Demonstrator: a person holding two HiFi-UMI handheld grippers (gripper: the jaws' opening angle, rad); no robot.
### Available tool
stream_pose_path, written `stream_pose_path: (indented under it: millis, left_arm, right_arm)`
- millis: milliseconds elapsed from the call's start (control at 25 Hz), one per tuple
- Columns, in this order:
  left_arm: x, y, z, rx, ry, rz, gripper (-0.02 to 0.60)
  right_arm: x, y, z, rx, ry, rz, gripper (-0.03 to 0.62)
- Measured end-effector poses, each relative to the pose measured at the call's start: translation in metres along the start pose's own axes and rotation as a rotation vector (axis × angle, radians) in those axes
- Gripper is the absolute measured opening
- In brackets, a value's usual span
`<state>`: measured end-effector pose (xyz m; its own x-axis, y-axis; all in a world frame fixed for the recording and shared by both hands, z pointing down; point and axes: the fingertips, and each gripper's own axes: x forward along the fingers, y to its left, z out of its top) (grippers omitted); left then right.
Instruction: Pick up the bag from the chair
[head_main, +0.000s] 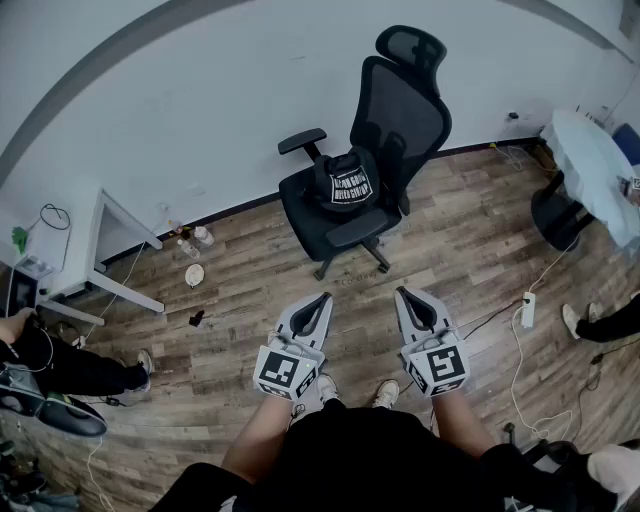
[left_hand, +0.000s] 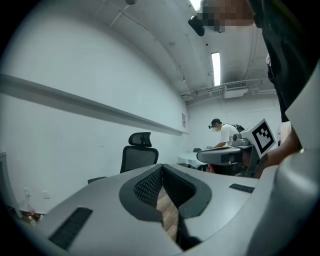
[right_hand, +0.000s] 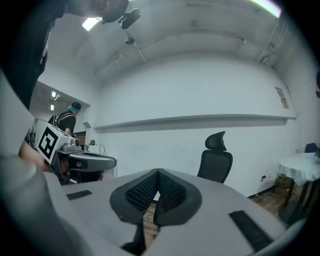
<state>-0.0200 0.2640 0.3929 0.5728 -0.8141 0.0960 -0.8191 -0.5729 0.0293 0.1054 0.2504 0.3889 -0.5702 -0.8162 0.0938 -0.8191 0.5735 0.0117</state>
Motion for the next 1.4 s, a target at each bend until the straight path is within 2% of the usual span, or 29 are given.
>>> stream_pose_path:
  millis: [440,640,840,1160,1400]
  left_arm:
    - [-0.007,0.016,0.001,-0.016,-0.011,0.019,0.021]
    - [-0.014,0.027,0.001,-0.004,-0.009,0.021,0.021]
    - [-0.025,0.046,-0.001,-0.001,-0.010,0.020,0.021]
    - [-0.031,0.069,-0.010,-0.010,0.001,-0.038,0.021]
    - [-0.025,0.077,-0.017,-0.025,0.004,-0.056,0.021]
  right_arm:
    - [0.007,0.004,-0.002,0.002,0.015,-0.014,0.020]
    - [0.017,0.012,-0.001,0.036,0.026,-0.020,0.020]
    - [0.030,0.030,0.002,0.023,0.033,-0.017,0.020]
    - [0.049,0.046,-0.003,0.030,0.061,-0.072,0.020]
    - [0.056,0.047,-0.007,0.031,0.064,-0.076,0.020]
